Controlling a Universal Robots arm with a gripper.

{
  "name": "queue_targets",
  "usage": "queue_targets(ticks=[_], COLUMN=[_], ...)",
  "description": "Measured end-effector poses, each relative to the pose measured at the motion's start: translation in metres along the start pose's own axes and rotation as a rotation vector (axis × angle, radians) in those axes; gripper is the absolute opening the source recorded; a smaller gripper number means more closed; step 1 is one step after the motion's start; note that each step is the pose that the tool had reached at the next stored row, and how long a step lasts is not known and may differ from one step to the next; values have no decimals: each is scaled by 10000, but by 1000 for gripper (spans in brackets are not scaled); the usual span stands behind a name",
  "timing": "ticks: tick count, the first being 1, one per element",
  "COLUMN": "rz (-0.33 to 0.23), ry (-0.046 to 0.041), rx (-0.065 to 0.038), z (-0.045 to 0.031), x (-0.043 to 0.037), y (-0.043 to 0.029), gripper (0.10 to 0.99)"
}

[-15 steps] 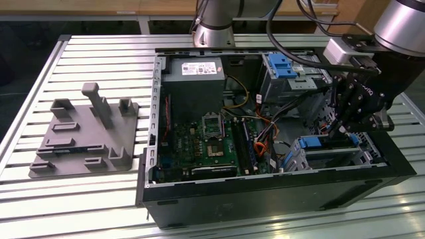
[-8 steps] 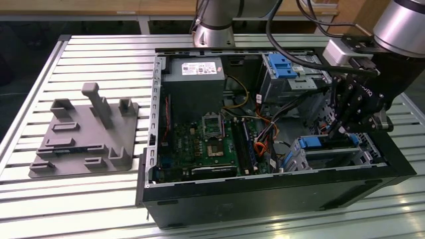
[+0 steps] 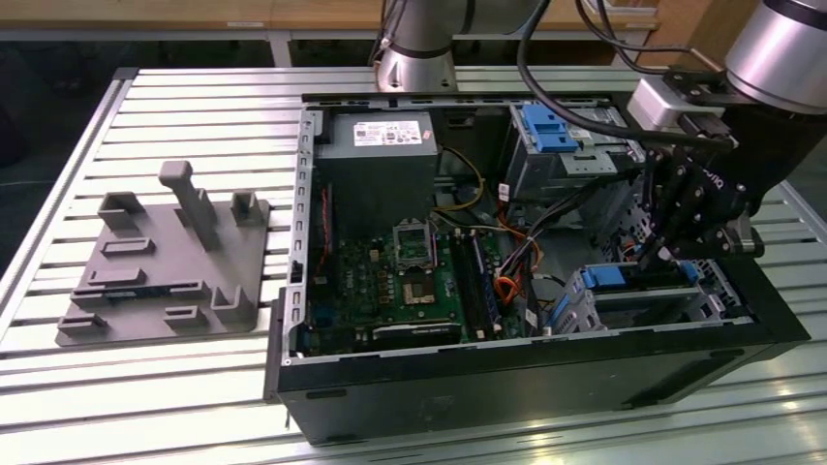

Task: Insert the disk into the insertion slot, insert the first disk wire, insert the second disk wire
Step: 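Insert the second disk wire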

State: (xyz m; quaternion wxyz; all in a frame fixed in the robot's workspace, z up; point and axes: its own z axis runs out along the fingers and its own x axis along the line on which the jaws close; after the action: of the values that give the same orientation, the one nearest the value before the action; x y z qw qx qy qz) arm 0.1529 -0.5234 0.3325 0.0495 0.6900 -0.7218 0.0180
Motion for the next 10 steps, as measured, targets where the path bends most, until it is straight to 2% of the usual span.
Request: queue_targets(ticks=[10], rz=[0], ry=[4], rx=[0], z=[28], x=[12], y=[-2], gripper=[145])
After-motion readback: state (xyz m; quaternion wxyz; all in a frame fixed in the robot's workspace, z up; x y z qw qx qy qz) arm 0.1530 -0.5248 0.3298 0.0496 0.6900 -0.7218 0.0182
